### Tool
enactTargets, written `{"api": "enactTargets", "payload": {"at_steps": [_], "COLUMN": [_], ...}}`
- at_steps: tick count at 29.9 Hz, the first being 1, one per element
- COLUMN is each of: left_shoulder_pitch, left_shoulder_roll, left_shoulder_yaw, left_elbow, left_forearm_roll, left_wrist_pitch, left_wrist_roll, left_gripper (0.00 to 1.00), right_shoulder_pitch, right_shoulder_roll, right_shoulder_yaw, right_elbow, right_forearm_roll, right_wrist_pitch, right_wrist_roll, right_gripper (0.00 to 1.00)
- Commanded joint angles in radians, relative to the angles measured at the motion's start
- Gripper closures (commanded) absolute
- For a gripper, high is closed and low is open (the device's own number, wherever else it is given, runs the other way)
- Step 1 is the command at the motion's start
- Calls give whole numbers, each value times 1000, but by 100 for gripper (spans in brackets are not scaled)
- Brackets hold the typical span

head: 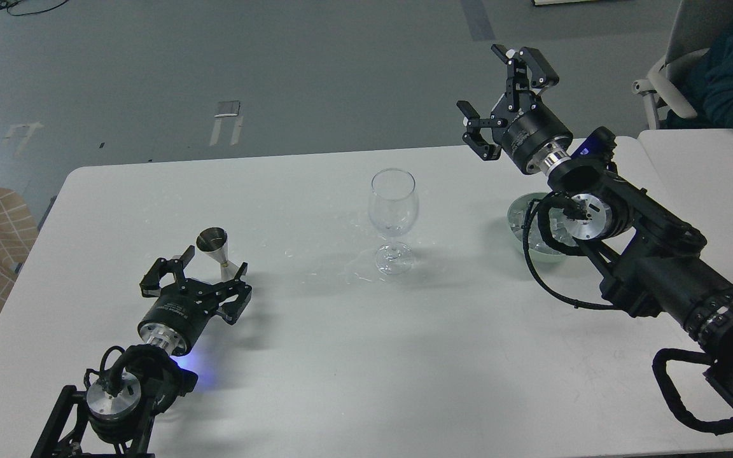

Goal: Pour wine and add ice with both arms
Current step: 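Lower the left gripper to the metal jigger and close around it, then lift the metal jigger off the table with the left gripper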

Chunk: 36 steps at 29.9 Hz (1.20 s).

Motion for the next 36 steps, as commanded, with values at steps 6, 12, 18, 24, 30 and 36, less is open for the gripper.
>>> {"api": "enactTargets", "payload": {"at_steps": [6, 12, 18, 24, 30, 36], "left_shoulder_pitch": [-45, -46, -46, -48, -46, -43], "left_shoulder_roll": [0, 0, 0, 0, 0, 0], "left_shoulder_yaw": [0, 2, 11, 11, 9, 2], "left_elbow": [26, 26, 28, 36, 45, 45], "left_forearm_roll": [1, 1, 10, 15, 20, 40], "left_wrist_pitch": [36, 38, 38, 35, 26, 24], "left_wrist_roll": [-1, -1, -24, -24, -27, -53], "left_gripper": [21, 32, 49, 80, 91, 100], "right_shoulder_pitch": [0, 0, -3, -3, -2, -5], "right_shoulder_roll": [-2, -5, -3, -3, -5, -5], "right_shoulder_yaw": [-1, -1, -1, -1, -1, -1], "right_elbow": [1, 1, 1, 1, 1, 1], "right_forearm_roll": [0, 0, 0, 0, 0, 0], "right_wrist_pitch": [0, 0, 0, 0, 0, -3], "right_wrist_roll": [0, 0, 0, 0, 0, 0], "right_gripper": [0, 0, 0, 0, 0, 0]}}
